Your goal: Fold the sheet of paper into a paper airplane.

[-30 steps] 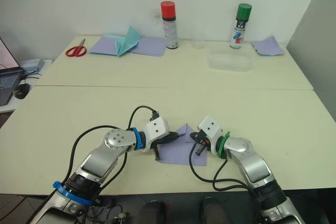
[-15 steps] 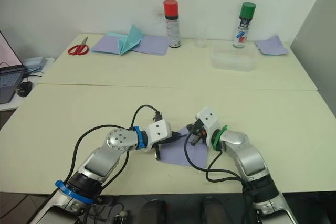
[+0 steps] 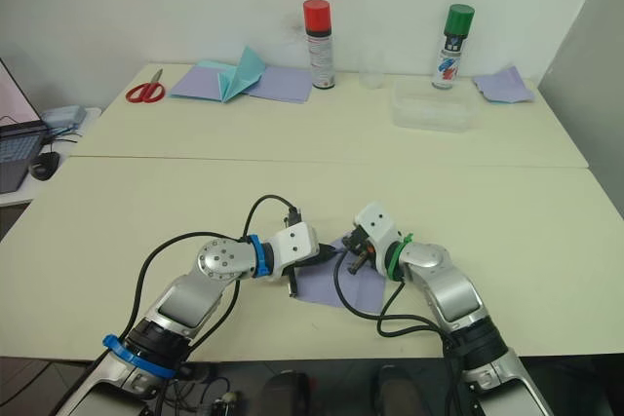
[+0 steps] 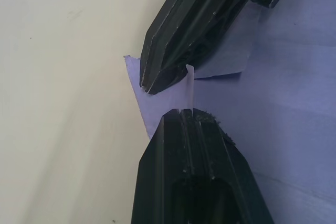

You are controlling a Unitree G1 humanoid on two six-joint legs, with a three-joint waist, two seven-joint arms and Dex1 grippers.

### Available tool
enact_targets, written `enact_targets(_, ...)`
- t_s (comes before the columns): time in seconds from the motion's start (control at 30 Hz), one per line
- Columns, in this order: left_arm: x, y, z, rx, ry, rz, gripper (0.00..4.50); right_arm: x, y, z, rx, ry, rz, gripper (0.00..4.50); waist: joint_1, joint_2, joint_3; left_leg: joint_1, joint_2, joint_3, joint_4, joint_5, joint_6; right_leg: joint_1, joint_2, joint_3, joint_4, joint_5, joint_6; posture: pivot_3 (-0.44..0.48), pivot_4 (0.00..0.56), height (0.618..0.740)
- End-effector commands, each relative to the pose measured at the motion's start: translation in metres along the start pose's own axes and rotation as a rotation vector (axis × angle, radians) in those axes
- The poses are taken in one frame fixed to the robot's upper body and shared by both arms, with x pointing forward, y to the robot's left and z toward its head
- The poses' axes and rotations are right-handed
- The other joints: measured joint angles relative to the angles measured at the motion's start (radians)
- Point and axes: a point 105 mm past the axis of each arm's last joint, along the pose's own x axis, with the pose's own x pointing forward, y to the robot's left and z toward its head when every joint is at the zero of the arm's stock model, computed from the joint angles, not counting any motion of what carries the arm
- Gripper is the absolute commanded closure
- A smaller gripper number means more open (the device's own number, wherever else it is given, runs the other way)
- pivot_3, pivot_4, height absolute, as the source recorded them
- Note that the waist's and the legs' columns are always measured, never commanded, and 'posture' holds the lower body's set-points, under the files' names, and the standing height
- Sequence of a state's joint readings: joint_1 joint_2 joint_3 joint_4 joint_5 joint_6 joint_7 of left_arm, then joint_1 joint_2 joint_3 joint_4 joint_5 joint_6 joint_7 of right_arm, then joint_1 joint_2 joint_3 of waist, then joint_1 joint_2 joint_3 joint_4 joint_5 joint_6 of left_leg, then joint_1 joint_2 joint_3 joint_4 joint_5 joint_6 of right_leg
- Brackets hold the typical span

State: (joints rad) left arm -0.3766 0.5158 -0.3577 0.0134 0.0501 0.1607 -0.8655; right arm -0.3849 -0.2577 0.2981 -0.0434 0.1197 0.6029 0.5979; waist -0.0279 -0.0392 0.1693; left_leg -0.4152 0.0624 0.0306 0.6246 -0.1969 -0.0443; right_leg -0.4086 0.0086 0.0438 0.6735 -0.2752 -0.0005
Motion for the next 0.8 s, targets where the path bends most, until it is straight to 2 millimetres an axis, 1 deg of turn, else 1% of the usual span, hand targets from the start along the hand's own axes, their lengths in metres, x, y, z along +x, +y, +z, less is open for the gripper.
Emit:
enact_targets(0.03,-0.004,-0.003,-0.002,0.013,0.009,-0.015,4.47,0.001,0.004,-0.016,0.032,0.053,0.006,4.50,-0.001,0.000,0.000,0.000,0.000,0.000,0.000,0.000,0.000,0.000,0.000,0.000,0.000,0.000,0.001,0.000,0.150,0.740)
enact_targets(0.07,-0.008,-0.003,0.001,0.013,-0.001,-0.023,4.47,0.001,0.005,-0.016,0.032,0.053,0.005,4.50,-0.002,0.000,0.000,0.000,0.000,0.000,0.000,0.000,0.000,0.000,0.000,0.000,0.000,0.000,0.001,0.000,0.150,0.740)
enact_targets(0.13,-0.022,-0.004,0.008,0.020,-0.016,-0.056,3.96,0.001,0.005,-0.016,0.031,0.054,0.004,4.50,-0.004,0.000,0.000,0.000,0.001,0.000,-0.001,0.000,0.000,-0.001,0.000,0.000,0.000,0.001,0.002,0.000,0.150,0.740)
enact_targets(0.17,-0.030,-0.005,0.012,0.016,-0.023,-0.075,3.82,0.000,0.005,-0.017,0.031,0.054,0.004,4.50,-0.006,0.000,0.000,-0.001,0.001,0.000,-0.001,0.000,0.000,-0.001,0.000,0.000,0.000,0.001,0.002,0.000,0.150,0.740)
enact_targets(0.23,-0.048,-0.008,0.015,-0.028,-0.026,-0.115,3.20,0.000,0.004,-0.016,0.029,0.053,0.005,4.50,-0.007,0.000,0.000,-0.001,0.001,0.001,-0.004,0.000,0.000,-0.003,0.001,0.000,0.001,0.001,0.001,0.000,0.150,0.740)
enact_targets(0.3,-0.065,-0.006,0.015,-0.106,-0.021,-0.121,2.54,0.000,0.004,-0.016,0.025,0.052,0.008,4.50,-0.007,0.000,0.000,-0.001,0.001,0.000,-0.007,0.000,0.000,-0.004,0.003,0.000,0.001,0.000,-0.001,0.000,0.150,0.740)
enact_targets(0.37,-0.077,0.002,0.011,-0.185,-0.005,-0.085,1.89,-0.001,0.005,-0.016,0.023,0.052,0.011,4.50,-0.006,0.000,0.000,-0.001,0.001,-0.001,-0.009,0.000,0.000,-0.005,0.004,0.000,0.001,-0.001,-0.001,0.000,0.150,0.740)
enact_targets(0.4,-0.081,0.009,0.007,-0.219,-0.006,-0.047,1.58,-0.001,0.005,-0.016,0.022,0.052,0.013,4.50,-0.006,0.000,0.000,-0.001,0.001,-0.001,-0.009,0.000,0.000,-0.005,0.004,-0.001,0.001,-0.001,-0.001,0.000,0.150,0.740)
enact_targets(0.43,-0.086,0.020,0.004,-0.260,-0.016,0.018,1.29,-0.001,0.006,-0.016,0.018,0.053,0.019,4.50,-0.005,0.000,0.000,0.000,0.001,-0.001,-0.009,0.000,0.000,-0.005,0.004,-0.001,0.001,-0.001,-0.001,0.000,0.150,0.740)
enact_targets(0.5,-0.089,0.036,0.002,-0.326,-0.047,0.113,0.63,-0.001,0.008,-0.016,0.012,0.055,0.033,4.50,-0.004,0.000,0.000,0.000,0.001,-0.001,-0.009,0.000,0.000,-0.005,0.005,-0.001,0.001,-0.001,-0.001,0.000,0.150,0.740)
enact_targets(0.53,-0.087,0.039,0.004,-0.349,-0.068,0.130,0.32,-0.001,0.009,-0.017,0.006,0.057,0.044,4.50,-0.003,0.000,0.000,0.000,0.001,-0.001,-0.009,0.000,0.000,-0.004,0.005,-0.001,0.001,-0.001,-0.001,0.000,0.150,0.740)
enact_targets(0.6,-0.079,0.044,0.015,-0.397,-0.134,0.154,0.32,-0.002,0.011,-0.018,-0.003,0.064,0.058,4.50,-0.001,-0.001,0.000,0.000,0.000,-0.001,-0.009,0.000,0.000,-0.004,0.004,-0.001,0.000,-0.001,-0.001,0.000,0.150,0.740)
enact_targets(0.63,-0.074,0.046,0.020,-0.418,-0.164,0.165,0.43,-0.003,0.012,-0.020,-0.009,0.069,0.065,4.50,-0.001,-0.001,0.000,-0.001,0.000,-0.001,-0.009,0.000,0.000,-0.004,0.004,-0.002,0.000,-0.001,-0.001,0.000,0.150,0.740)
enact_targets(0.7,-0.064,0.047,0.027,-0.449,-0.203,0.174,0.93,-0.003,0.014,-0.022,-0.016,0.078,0.076,4.50,-0.001,-0.002,0.000,-0.001,0.000,0.000,-0.009,0.000,0.000,-0.003,0.004,-0.002,0.000,0.000,0.000,0.000,0.150,0.740)
enact_targets(0.8,-0.049,0.042,0.028,-0.449,-0.200,0.170,1.91,-0.003,0.016,-0.023,-0.017,0.083,0.083,4.50,-0.003,-0.002,0.000,-0.001,-0.001,0.001,-0.009,0.000,0.000,-0.003,0.004,-0.001,-0.001,0.000,0.000,0.000,0.150,0.740)
